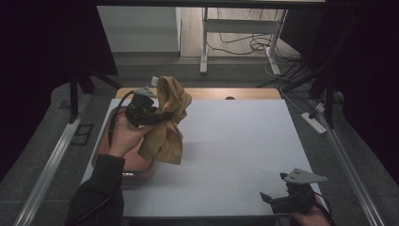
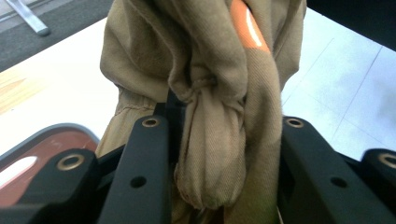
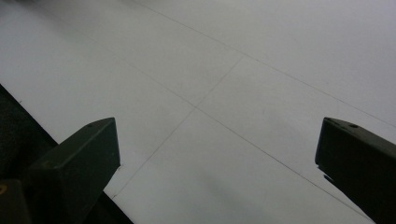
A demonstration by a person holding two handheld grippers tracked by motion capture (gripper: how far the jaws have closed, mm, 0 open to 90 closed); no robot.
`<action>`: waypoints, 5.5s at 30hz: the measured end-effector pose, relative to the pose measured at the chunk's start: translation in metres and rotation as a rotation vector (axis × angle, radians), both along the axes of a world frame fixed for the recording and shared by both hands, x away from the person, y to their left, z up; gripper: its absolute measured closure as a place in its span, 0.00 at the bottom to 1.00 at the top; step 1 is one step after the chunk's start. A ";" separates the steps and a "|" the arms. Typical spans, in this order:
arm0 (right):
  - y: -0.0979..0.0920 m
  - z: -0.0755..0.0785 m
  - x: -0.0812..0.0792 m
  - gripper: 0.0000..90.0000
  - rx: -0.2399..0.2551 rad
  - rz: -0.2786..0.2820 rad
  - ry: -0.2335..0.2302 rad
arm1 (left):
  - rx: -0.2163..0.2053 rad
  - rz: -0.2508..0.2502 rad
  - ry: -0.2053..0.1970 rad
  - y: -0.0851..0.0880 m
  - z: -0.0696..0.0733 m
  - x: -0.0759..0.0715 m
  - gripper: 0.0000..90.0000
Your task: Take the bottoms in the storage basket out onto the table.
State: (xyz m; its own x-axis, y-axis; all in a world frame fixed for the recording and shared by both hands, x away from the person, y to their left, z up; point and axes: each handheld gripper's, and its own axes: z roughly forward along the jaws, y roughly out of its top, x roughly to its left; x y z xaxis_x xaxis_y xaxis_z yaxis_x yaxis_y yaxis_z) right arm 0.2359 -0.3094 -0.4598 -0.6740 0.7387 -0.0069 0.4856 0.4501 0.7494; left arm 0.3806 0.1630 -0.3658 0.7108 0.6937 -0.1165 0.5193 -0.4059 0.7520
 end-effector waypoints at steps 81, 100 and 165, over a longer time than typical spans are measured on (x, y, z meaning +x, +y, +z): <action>0.000 0.000 0.000 0.00 -0.003 0.009 0.001 | 0.132 -0.122 0.171 -0.124 -0.125 0.035 0.72; 0.001 0.000 -0.001 0.00 -0.008 0.016 -0.004 | 0.224 -0.156 0.017 -0.135 -0.151 0.027 0.47; 0.000 0.000 -0.001 0.00 -0.001 0.024 -0.002 | 0.003 -0.286 0.087 -0.126 -0.123 0.030 0.00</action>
